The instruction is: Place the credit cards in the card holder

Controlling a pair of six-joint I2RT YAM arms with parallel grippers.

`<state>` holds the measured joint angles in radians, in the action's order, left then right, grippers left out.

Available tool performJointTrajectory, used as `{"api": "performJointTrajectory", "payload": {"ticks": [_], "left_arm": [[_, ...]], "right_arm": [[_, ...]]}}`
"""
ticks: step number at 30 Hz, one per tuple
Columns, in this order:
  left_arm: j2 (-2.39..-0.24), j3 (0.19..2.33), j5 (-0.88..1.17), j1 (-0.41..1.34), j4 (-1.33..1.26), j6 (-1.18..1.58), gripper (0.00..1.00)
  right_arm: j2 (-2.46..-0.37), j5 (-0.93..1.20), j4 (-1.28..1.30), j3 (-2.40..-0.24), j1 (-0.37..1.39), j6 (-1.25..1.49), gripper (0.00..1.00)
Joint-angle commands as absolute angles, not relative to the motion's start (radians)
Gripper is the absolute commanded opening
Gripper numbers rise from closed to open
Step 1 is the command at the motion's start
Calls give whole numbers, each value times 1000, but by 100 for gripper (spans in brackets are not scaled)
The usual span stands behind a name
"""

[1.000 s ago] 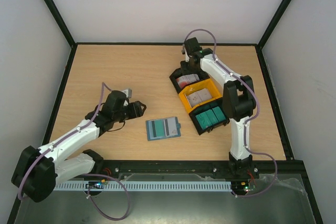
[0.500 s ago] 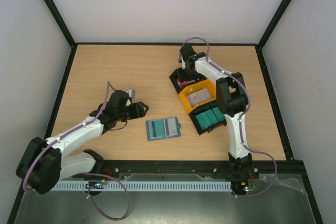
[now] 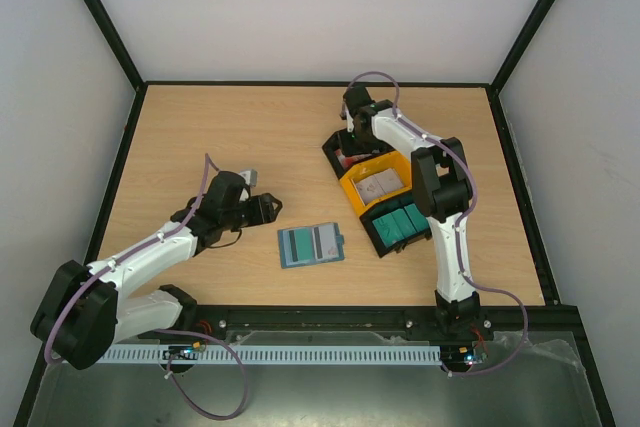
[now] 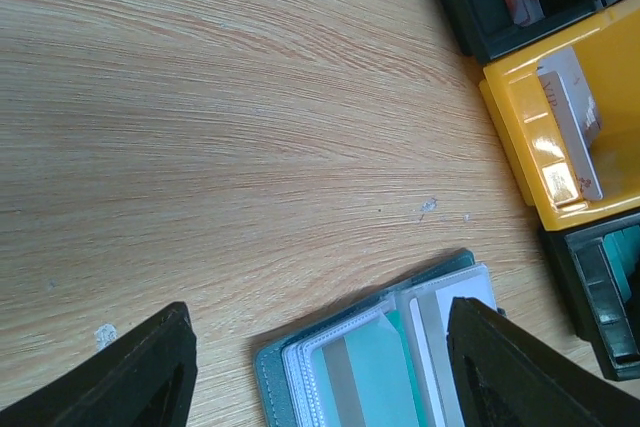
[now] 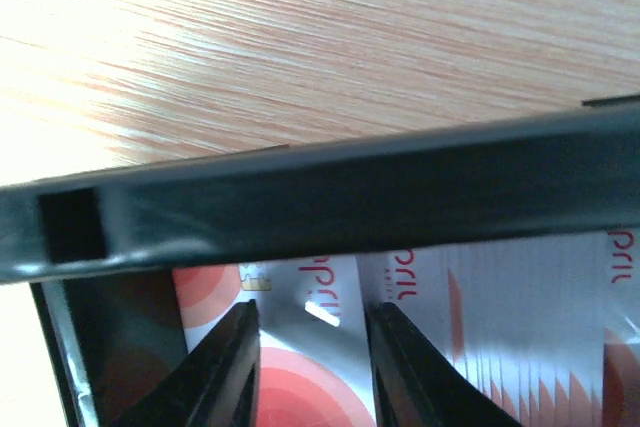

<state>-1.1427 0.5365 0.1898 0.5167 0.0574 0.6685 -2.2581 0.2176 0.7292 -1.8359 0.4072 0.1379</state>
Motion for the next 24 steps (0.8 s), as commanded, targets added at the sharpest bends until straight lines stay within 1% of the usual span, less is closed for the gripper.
{"api": "performJointTrajectory", "payload": {"ticks": [1,6,15,20,24], "left_arm": [[-1146,520,160,511,47,653,70],[-1146,513,134,509,54,658,70],[-1147,508,128,508,48,663,70],[-1153,502,129,505,42,668,69],[-1156,500,130,506,40,668,69]], "right_arm": [[-2235,268,708,-1813,411,174,28],[-2214,283,701,-1796,411,199,21],[-2158,299,696,-1778,411,221,16],[-2142,334,693,-1762,411,217,11],[-2131,349,690,-1749,411,220,10]]}}
